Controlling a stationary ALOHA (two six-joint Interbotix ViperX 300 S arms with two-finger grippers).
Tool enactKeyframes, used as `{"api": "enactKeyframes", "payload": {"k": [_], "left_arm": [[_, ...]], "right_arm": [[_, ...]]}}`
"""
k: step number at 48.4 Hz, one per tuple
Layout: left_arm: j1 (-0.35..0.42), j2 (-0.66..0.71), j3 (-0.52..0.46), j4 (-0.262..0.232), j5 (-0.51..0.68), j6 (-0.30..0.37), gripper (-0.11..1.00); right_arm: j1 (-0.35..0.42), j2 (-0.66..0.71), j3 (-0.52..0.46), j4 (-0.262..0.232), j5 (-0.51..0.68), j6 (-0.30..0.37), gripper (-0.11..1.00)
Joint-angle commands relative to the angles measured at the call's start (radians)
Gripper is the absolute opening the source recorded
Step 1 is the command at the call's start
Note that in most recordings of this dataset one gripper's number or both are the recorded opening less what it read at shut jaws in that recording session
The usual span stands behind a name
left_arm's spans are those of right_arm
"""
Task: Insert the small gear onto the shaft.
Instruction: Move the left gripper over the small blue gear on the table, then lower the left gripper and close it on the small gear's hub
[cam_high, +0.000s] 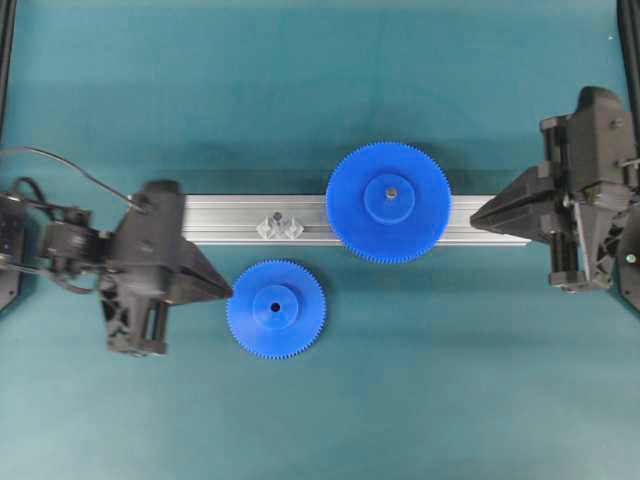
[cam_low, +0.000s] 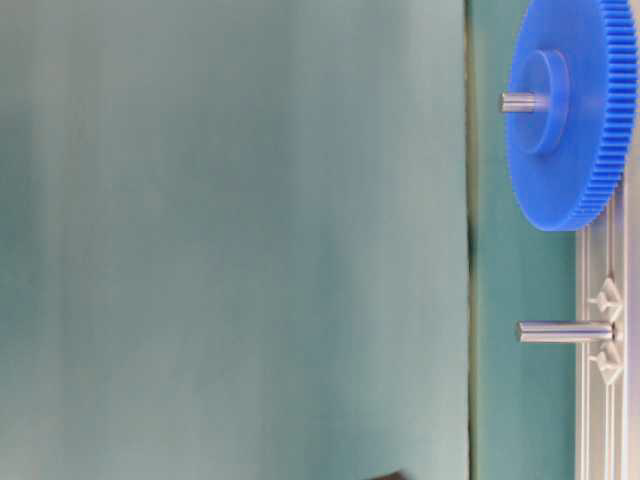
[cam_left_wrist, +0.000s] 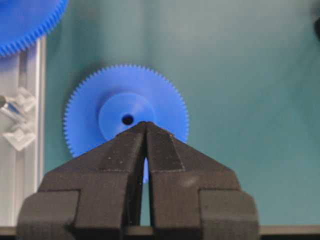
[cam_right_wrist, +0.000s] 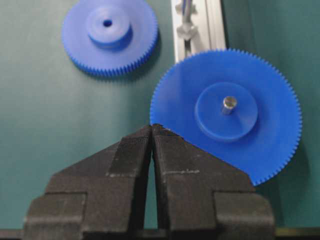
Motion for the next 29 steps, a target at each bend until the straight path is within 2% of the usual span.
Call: {"api": "enactKeyframes", "payload": {"k": [1,6,15,18,23,29], "left_arm": [[-0.011,0.044,-0.044,0.002,0.002,-0.002,0.08],[-0.017,0.097,-0.067,0.0,0.012,-0.003,0.27],[-0.017,0.183,-0.118,0.002,0.054,-0.015,0.78],[-0.018,0.21,-0.133,0.0,0.069,-0.037,0.89],[-0.018,0.264,-0.164,0.002,0.095,-0.067,0.9],[-0.018,0.308,-0.193,0.003,0.117,-0.071,0.89]], "right_arm": [[-0.002,0.003,-0.029,0.003,-0.008,0.012,0.11],[-0.002,0.003,-0.035,0.002,-0.005,0.044,0.11],[-0.002,0.005,-0.035,0.002,0.015,0.071,0.11],[-0.002,0.003,-0.035,0.002,0.017,0.071,0.11],[-0.002,0.003,-0.035,0.002,0.017,0.071,0.11],[-0.002,0.003,-0.034,0.002,0.017,0.071,0.11]]}}
